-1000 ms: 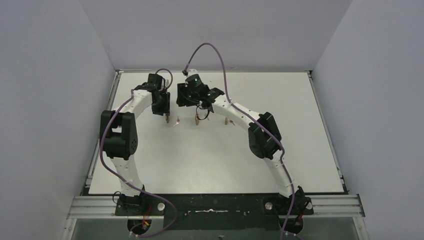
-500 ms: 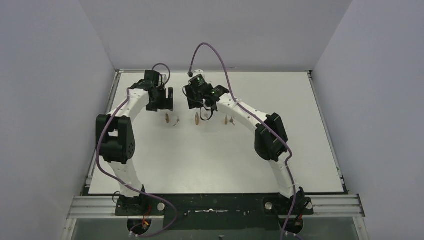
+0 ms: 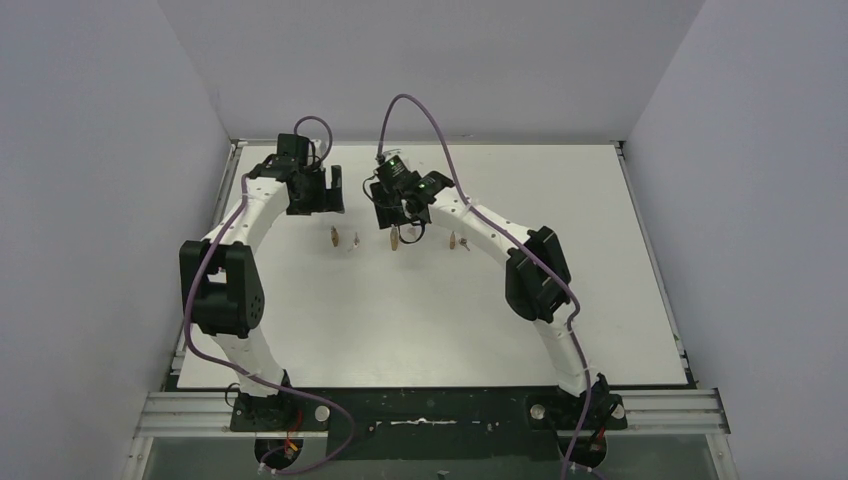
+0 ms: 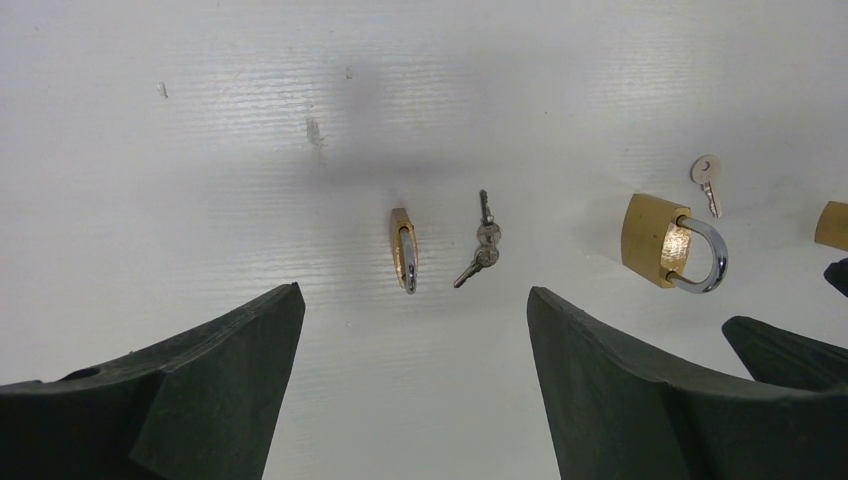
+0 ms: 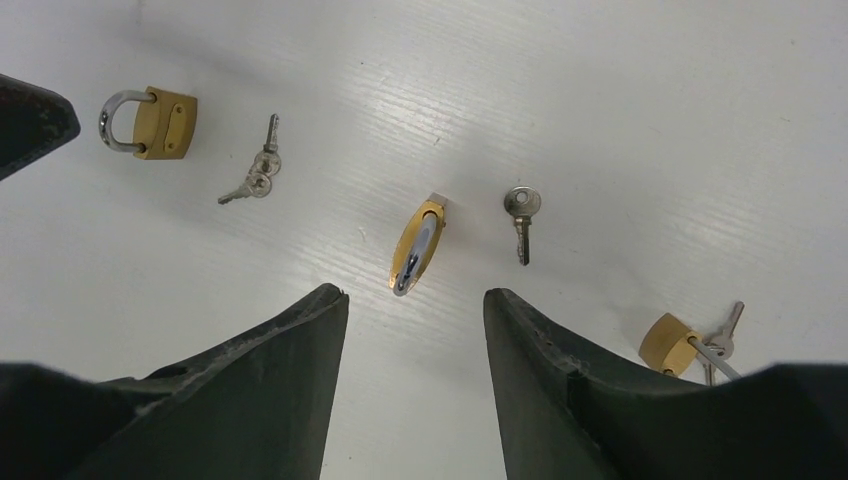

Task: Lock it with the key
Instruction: Adjust the lock at the center of the board.

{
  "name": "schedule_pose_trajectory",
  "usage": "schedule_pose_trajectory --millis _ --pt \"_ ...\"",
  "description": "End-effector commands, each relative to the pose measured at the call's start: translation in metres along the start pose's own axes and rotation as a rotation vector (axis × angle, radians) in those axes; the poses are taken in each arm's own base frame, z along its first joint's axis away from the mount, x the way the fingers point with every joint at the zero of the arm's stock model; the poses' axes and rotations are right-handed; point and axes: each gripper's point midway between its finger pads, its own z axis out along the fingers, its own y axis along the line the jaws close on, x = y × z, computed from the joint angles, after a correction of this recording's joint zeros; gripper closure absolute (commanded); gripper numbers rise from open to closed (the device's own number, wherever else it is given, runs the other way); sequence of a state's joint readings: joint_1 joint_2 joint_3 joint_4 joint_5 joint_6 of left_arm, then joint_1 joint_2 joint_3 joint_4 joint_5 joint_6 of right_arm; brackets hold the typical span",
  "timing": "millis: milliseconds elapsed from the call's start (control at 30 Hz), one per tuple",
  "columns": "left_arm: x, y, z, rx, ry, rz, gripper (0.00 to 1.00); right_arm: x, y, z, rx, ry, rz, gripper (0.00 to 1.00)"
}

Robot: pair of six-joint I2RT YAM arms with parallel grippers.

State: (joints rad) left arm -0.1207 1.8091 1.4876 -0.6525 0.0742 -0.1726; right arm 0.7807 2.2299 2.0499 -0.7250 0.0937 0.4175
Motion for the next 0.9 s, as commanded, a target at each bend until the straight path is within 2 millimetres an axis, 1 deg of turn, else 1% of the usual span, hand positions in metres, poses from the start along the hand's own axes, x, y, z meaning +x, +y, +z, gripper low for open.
schedule_pose_trajectory --millis 0,167,300,600,800,867 --pt "-0.031 -0.009 -0.024 0.042 -0.103 0.001 0.2 -0.003 0.004 0.006 0.025 0.008 0.031 0.47" --pt "-0.032 -0.011 -0.028 0.049 -0.113 0.001 0.2 0.007 0.005 0.022 0.043 0.052 0.054 0.48" --pt "-0.033 -0.009 -0.032 0.045 -0.12 0.003 0.2 0.016 0.002 0.039 0.054 0.088 0.075 0.51" --pt "-0.035 -0.011 -0.035 0.061 -0.128 -0.001 0.2 0.028 0.0 0.055 0.061 0.128 0.086 0.58" --pt "-0.036 -0.01 -0.036 0.066 -0.128 -0.006 0.2 0.034 -0.003 0.063 0.069 0.145 0.092 0.66" --pt "-0.036 -0.009 -0.036 0.067 -0.128 -0.007 0.2 0.034 -0.003 0.065 0.068 0.147 0.096 0.74"
